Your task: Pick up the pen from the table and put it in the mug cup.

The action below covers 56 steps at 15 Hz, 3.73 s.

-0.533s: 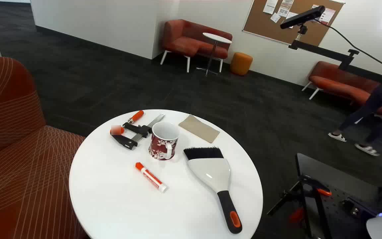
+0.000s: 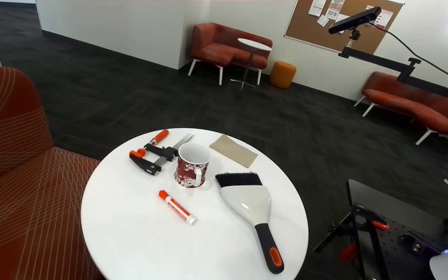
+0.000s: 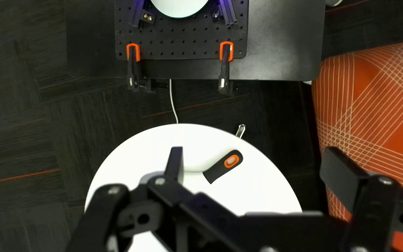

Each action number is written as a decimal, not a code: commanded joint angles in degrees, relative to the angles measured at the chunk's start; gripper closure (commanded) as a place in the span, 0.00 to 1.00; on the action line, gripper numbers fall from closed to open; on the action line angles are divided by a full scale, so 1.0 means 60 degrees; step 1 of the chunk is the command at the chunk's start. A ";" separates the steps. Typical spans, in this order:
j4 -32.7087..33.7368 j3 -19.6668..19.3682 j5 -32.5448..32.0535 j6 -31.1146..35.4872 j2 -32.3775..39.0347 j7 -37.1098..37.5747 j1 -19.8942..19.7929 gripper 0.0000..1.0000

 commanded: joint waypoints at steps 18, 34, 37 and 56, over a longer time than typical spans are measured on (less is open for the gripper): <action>0.0153 -0.0457 -0.1167 0.3838 0.2627 0.0034 -0.0075 0.00; 0.0591 -0.2209 -0.1854 0.8453 0.6781 -0.0058 0.0103 0.00; 0.0591 -0.2221 -0.1861 0.8453 0.6720 -0.0053 0.0140 0.00; 0.4172 -0.2854 -0.1709 0.9293 1.1060 -0.1222 0.0351 0.00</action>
